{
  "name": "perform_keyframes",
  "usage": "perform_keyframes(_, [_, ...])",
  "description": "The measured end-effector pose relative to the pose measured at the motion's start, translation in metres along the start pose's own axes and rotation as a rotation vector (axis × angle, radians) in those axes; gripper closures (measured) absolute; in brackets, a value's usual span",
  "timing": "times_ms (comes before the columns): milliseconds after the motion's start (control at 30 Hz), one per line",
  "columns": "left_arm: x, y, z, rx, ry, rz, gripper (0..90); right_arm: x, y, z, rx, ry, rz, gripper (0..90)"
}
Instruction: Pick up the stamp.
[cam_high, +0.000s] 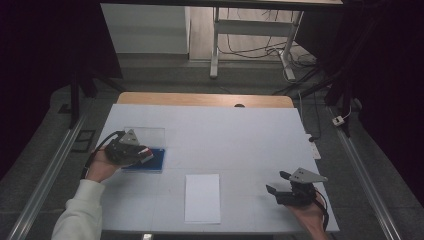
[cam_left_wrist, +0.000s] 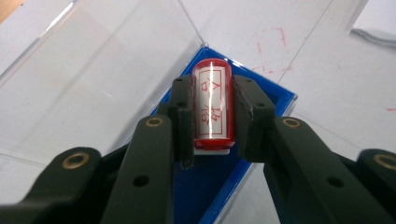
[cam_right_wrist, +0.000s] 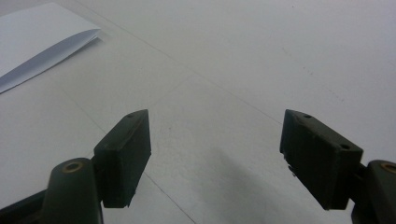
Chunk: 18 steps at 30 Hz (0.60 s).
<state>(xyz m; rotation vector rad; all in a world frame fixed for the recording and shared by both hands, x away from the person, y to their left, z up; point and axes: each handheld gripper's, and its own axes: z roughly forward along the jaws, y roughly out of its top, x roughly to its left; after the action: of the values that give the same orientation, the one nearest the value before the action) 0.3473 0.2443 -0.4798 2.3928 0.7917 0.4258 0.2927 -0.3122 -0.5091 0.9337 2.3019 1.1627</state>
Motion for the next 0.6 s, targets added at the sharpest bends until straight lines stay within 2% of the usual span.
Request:
perform_keyframes(233, [0.000, 0.001, -0.009, -0.048, -0.003, -0.031, 70.7, 0.001, 0.000, 0.000, 0.001, 0.001, 0.000, 24.6])
perform_keyframes(367, [0.002, 0.000, -0.016, -0.089, -0.014, -0.055, 70.7, 0.000, -0.001, -0.001, 0.003, 0.000, -0.002, 24.6])
perform_keyframes(400, [0.003, -0.001, -0.020, -0.110, -0.019, -0.072, 70.6, 0.000, -0.001, -0.001, 0.000, -0.003, 0.001, 24.8])
perform_keyframes(600, [0.005, -0.004, -0.029, -0.140, -0.018, -0.101, 70.7, 0.000, -0.001, -0.001, 0.004, -0.004, -0.001, 24.8])
